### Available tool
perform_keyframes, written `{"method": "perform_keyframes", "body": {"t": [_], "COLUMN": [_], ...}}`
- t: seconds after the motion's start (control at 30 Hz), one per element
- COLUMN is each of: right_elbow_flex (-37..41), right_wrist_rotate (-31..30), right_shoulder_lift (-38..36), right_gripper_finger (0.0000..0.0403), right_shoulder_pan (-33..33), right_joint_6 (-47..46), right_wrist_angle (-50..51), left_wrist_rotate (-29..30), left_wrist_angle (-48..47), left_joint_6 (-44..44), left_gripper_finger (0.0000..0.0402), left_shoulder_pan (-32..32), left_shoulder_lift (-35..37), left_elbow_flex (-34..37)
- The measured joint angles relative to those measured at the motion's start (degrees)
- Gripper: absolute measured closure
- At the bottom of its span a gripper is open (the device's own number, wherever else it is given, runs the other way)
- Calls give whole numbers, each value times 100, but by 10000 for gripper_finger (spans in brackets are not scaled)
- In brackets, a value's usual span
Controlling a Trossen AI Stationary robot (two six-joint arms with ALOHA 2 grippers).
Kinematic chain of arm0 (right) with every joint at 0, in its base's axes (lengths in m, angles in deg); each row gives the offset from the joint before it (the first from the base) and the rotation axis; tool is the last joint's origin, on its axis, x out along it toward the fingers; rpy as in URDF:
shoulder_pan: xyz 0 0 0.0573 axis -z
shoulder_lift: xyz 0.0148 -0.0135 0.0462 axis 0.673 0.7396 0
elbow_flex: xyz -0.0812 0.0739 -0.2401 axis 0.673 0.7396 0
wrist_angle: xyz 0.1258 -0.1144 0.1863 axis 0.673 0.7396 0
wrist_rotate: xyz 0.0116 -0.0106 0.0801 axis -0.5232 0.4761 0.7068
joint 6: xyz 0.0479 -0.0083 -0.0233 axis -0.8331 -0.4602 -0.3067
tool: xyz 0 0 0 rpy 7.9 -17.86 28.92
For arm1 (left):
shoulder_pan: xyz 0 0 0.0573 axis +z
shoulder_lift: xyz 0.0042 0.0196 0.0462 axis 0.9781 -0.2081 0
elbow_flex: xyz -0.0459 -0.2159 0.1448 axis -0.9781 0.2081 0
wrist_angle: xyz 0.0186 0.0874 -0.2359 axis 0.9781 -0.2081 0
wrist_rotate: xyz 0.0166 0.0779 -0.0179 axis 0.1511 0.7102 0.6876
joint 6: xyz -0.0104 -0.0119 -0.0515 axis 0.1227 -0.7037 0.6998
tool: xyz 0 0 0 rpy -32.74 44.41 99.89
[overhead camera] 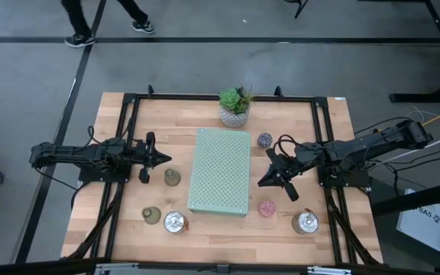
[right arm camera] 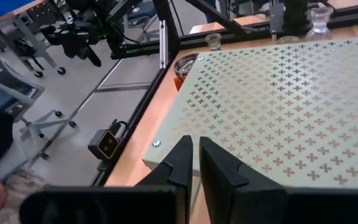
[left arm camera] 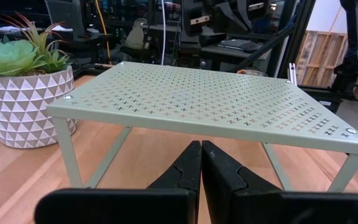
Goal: Pick & Place candle stick holders
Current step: Put the black patterned scented candle on the shelf
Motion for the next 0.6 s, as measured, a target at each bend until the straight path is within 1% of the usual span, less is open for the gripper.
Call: {"method": "perform_keyframes", "body": {"t": [0.13,0.27,0.4,0.6], "right_elbow_flex": [0,0,0,0], "right_wrist_rotate": [-311,-665,-1273,-2264], "right_shoulder_lift": [0,-2,0,-2], "right_gripper_finger": [370,370,370,370], "right_shoulder_pan": [0,1,4,16], "right_joint_6": [269,297,299,301], "right_wrist_angle": [34,484,1057,1611], "left_wrist_rotate": [1,0,2,0], "left_wrist_angle": [0,0,0,0], "left_joint_6": [0,0,0,1], "left_gripper_finger": [395,395,395,395], "left_shoulder_pan": [0,-2,0,-2], "left_shoulder_lift": [0,0,0,0], "left_elbow_flex": [0,0,0,0]}}
